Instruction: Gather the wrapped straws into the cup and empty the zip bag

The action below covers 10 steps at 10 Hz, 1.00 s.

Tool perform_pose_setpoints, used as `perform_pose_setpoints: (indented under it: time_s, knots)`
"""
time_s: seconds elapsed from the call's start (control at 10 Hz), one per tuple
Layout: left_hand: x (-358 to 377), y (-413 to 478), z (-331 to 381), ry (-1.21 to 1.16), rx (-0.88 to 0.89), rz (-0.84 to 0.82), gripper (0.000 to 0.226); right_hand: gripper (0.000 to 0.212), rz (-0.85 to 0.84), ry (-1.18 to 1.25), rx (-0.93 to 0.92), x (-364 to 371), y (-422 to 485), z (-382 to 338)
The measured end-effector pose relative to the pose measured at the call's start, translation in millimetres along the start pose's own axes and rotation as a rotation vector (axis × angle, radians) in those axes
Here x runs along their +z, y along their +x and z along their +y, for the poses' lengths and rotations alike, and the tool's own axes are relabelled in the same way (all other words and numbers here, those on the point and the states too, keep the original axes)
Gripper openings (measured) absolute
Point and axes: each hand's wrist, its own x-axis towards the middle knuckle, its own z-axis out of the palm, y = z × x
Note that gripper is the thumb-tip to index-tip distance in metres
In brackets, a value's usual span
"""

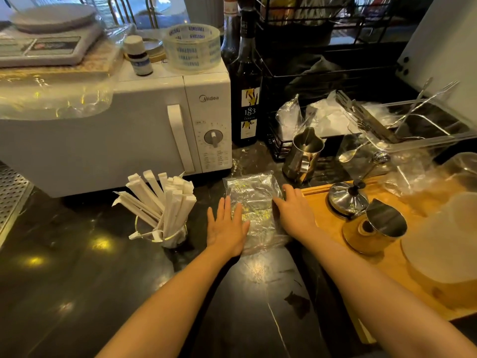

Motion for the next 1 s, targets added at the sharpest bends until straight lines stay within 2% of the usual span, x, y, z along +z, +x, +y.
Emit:
perform_pose_setpoints:
  time_s: [0.1,0.3,0.4,0.6,0.8,1.0]
  knots:
    - [-8,10,5,-0.031,0.029,0.065,0.057,0.050,0.062,0.110,-0.027,-3,3,-15]
    - [4,17,1,0.046,0.063,-0.032,0.060,0.067,-0.284,0.086,-0.075,15,-3,-26]
    - [7,17,-2,0.054,0.074,-0.029,0.061,0.071,-0.327,0.038,-0.075,21,-7,-19]
    - [3,16,0,0.033,0.069,-0.023,0.062,0.078,-0.352,0.031,-0.091,15,-12,-9]
    - [-12,15,3,0.090,0.078,-0.073,0.063,0.072,-0.382,0.010,-0.029,0,-17,-4]
    - [-32,-5,14,-0.043,0.147,0.027,0.061,0.070,-0.185,0.121,-0.044,-33,-17,-14]
